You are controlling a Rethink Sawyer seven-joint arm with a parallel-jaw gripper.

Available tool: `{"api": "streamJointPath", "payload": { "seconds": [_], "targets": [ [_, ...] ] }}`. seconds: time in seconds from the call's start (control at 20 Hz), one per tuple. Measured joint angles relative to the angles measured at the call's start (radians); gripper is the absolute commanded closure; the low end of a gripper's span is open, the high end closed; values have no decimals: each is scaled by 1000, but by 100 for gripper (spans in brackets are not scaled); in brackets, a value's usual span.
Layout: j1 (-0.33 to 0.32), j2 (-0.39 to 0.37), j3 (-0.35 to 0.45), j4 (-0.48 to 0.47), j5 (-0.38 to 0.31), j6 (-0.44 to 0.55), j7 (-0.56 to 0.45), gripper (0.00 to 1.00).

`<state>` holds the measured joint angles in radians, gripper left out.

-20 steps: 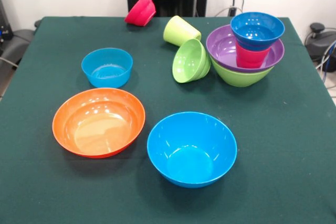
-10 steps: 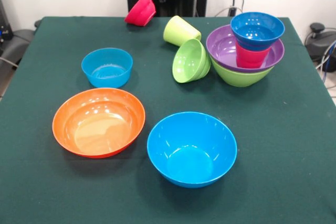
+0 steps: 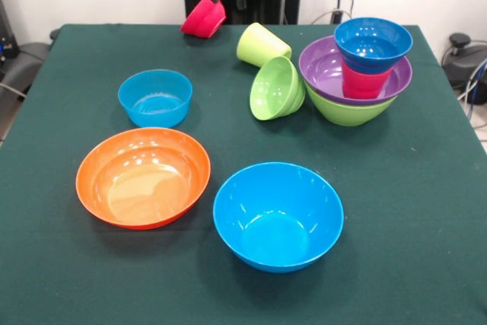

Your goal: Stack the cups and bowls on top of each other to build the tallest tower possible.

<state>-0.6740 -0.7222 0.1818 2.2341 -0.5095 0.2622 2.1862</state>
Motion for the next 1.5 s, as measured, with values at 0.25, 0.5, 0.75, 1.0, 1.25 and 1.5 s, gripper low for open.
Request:
{"api": "streamJointPath", "payload": {
  "seconds": [0.25,0.5,0.75,1.0,1.25,1.5],
  "targets": [
    [-2,28,26,0,0,-32,0,0],
    [-30,72,72,0,0,-65,0,0],
    [-60,114,110,-1,-4,-69,0,0],
    [-68,150,124,-2,-47,-68,0,0],
    [-65,173,125,-3,-92,-69,0,0],
    [-55,190,120,-6,-129,-80,0,0]
  ]
}}
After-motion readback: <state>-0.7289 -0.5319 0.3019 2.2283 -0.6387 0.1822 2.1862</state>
